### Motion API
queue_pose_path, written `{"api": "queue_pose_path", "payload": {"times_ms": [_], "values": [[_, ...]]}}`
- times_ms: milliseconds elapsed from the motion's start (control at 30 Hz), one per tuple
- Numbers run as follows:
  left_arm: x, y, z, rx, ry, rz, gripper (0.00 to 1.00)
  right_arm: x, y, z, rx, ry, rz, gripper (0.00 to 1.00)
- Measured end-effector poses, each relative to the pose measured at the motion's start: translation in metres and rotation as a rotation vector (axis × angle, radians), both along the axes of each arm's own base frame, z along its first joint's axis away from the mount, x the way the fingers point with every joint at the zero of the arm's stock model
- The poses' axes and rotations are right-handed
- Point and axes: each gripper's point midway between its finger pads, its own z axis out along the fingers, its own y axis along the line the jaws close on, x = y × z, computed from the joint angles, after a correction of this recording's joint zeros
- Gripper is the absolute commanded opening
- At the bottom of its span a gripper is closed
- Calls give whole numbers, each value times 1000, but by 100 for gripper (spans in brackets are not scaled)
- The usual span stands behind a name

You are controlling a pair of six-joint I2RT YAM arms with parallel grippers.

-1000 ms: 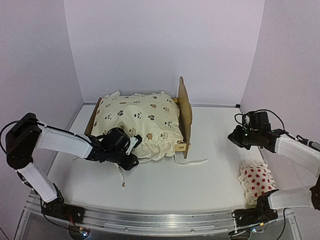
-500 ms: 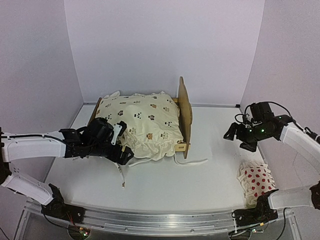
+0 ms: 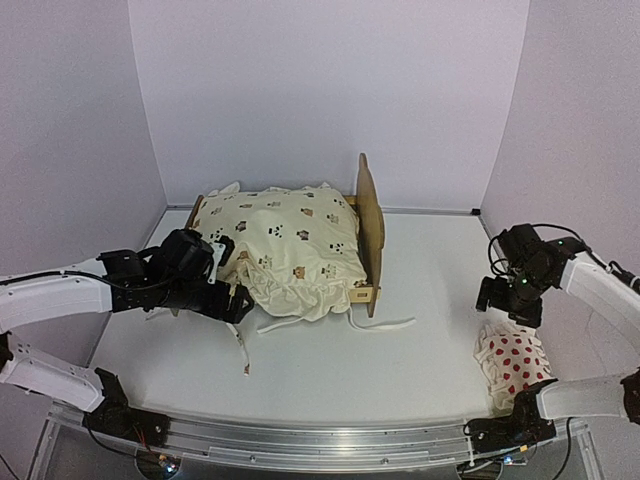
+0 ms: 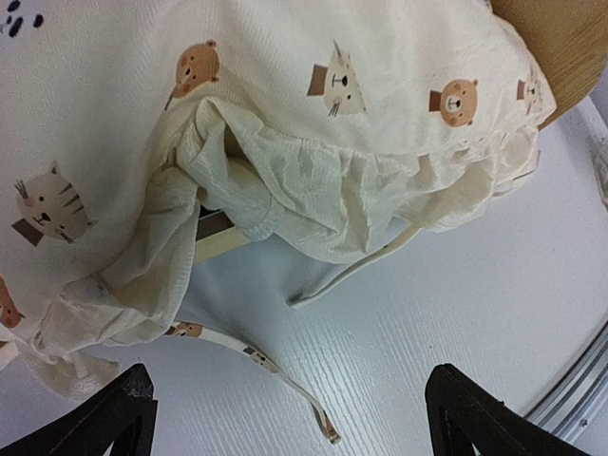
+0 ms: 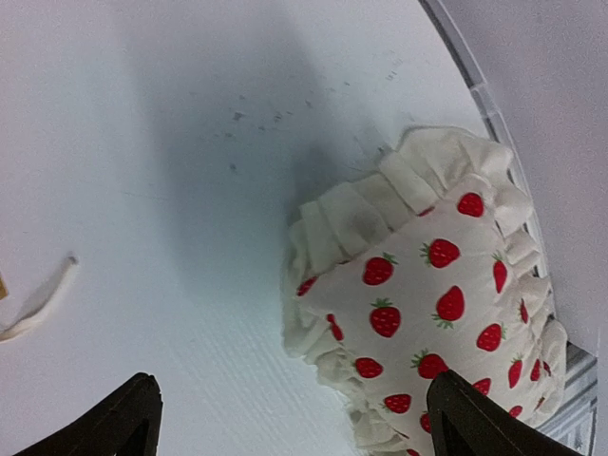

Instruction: Set up the pet bed

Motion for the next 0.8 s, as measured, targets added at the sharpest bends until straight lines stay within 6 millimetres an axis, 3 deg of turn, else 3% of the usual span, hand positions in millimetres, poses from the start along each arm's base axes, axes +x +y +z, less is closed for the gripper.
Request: {"api": "queue_pose_path", "payload": {"times_ms": [133, 200, 367, 467, 600, 800], "values": [[-2, 2, 23, -64, -45, 5, 100, -21, -21, -26, -102, 92, -68, 97], [-3, 3, 32, -92, -62, 10, 100, -29, -29, -40, -148, 146, -97, 90], [-4, 3, 34, -107, -62, 14, 100, -46, -39, -70, -207, 233, -136, 58], [-6, 4, 30, -104, -50, 14, 100, -50, -41, -78, -213, 239, -141, 29], [-8, 6, 23, -95, -37, 15, 100, -47, -37, -82, -188, 219, -127, 0], [-7, 5, 19, -108, -35, 26, 100, -30, -8, -78, -24, 149, -114, 0]]}}
